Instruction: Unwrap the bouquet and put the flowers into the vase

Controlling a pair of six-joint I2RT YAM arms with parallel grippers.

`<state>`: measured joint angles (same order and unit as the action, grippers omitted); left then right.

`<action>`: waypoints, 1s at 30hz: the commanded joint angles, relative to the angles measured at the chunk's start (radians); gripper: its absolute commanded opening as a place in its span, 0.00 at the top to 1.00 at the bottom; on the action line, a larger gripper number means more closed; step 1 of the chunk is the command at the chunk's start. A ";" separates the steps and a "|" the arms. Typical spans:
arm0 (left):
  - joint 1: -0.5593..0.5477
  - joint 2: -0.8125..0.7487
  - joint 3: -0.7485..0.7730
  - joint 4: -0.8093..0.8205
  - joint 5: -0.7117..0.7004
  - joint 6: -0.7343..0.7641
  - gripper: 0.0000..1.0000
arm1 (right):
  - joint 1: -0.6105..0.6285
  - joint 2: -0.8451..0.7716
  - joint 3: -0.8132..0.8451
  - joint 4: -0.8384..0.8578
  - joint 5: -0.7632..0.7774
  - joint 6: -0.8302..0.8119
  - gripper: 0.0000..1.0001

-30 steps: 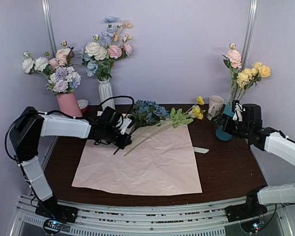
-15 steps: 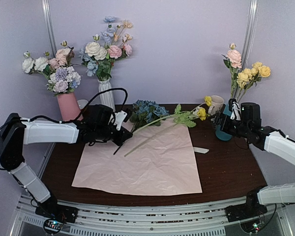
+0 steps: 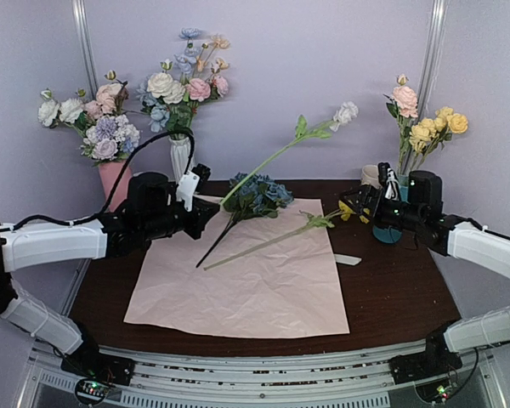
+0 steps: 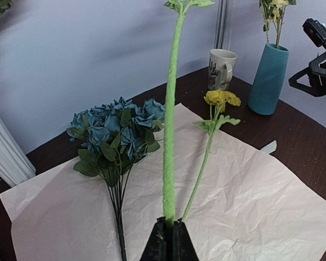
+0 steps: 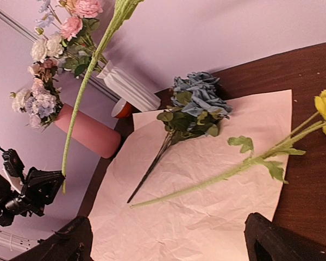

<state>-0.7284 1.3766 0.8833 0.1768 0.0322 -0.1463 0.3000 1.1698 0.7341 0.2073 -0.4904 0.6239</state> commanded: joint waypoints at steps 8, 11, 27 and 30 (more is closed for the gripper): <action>-0.039 -0.126 -0.117 0.216 -0.013 0.010 1.00 | 0.096 0.123 0.117 0.327 -0.171 0.176 0.00; -0.039 -0.130 -0.157 0.306 0.081 -0.043 1.00 | 0.123 0.152 0.173 0.351 -0.163 0.180 0.00; -0.042 -0.128 -0.245 0.484 0.270 -0.143 1.00 | 0.206 0.371 0.395 0.580 -0.171 0.284 0.35; -0.043 -0.127 -0.257 0.511 0.287 -0.146 1.00 | 0.212 0.388 0.422 0.572 -0.166 0.281 0.55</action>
<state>-0.7662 1.2629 0.6502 0.5770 0.2653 -0.2768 0.4995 1.5475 1.1042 0.7357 -0.6418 0.9020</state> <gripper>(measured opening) 0.024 0.553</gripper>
